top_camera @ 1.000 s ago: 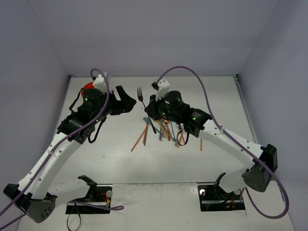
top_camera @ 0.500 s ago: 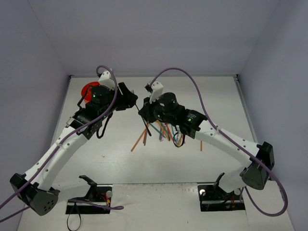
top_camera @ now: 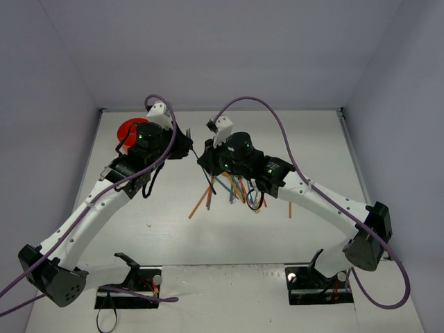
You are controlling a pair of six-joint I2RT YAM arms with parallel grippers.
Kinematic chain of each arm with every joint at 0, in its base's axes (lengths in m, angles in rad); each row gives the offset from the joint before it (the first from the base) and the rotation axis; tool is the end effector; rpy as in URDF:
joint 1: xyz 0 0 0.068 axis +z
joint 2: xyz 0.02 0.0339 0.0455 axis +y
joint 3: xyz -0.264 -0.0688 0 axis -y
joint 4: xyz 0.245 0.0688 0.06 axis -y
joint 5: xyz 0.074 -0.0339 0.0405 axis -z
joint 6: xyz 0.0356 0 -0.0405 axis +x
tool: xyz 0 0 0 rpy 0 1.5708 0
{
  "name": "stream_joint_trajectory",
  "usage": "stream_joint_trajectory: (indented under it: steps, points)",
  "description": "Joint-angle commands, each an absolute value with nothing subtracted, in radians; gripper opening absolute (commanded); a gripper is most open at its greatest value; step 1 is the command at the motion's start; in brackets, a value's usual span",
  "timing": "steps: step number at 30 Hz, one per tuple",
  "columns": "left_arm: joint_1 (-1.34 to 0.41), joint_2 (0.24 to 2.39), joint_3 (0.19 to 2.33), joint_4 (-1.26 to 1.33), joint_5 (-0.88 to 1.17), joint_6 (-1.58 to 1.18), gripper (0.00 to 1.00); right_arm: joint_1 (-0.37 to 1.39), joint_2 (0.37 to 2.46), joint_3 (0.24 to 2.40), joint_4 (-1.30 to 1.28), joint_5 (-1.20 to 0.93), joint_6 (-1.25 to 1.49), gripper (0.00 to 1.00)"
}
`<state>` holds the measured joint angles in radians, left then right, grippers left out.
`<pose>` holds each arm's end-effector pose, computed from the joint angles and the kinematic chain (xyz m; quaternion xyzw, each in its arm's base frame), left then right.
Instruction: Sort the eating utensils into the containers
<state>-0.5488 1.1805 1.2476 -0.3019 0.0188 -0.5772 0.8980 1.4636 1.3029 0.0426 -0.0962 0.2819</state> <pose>0.2271 -0.1396 0.4084 -0.0053 0.7850 -0.3368 0.5199 0.2166 0.2773 0.3831 -0.2568 0.7019 0.3989 0.5312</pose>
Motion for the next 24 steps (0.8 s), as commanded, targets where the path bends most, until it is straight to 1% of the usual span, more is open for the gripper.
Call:
stream_joint_trajectory:
  steps: [1, 3, 4, 6, 7, 11, 13, 15, 20, 24]
  points:
    - [-0.554, 1.139, 1.257, -0.175, 0.009, -0.527, 0.0, 0.904, 1.46, 1.356, 0.132, -0.12, 0.273, 0.0]
    - [-0.553, 1.118, 1.242, -0.16, 0.009, -0.508, 0.0, 0.904, 1.462, 1.356, 0.132, -0.12, 0.272, 0.07]
    - [-0.551, 1.114, 1.238, -0.158, -0.003, -0.499, 0.0, 0.904, 1.461, 1.356, 0.132, -0.122, 0.271, 0.14]
    - [-0.548, 1.103, 1.232, -0.157, -0.044, -0.462, 0.0, 0.904, 1.459, 1.357, 0.132, -0.123, 0.269, 0.36]
    - [-0.546, 1.101, 1.233, -0.158, -0.056, -0.444, 0.0, 0.903, 1.458, 1.355, 0.132, -0.122, 0.268, 0.44]
    - [-0.508, 1.106, 1.241, -0.149, -0.09, -0.358, 0.0, 0.896, 1.433, 1.333, 0.129, -0.093, 0.267, 0.61]
    - [-0.452, 1.113, 1.251, -0.139, -0.085, -0.311, 0.0, 0.882, 1.405, 1.305, 0.127, -0.076, 0.27, 0.67]
    - [-0.399, 1.126, 1.262, -0.127, -0.067, -0.28, 0.0, 0.867, 1.364, 1.28, 0.126, -0.067, 0.27, 0.71]
    - [-0.184, 1.193, 1.321, -0.087, -0.008, -0.204, 0.0, 0.766, 1.27, 1.166, 0.113, -0.052, 0.281, 0.76]
    - [-0.094, 1.287, 1.387, -0.03, -0.009, -0.113, 0.0, 0.703, 1.181, 1.098, 0.098, -0.035, 0.276, 0.79]
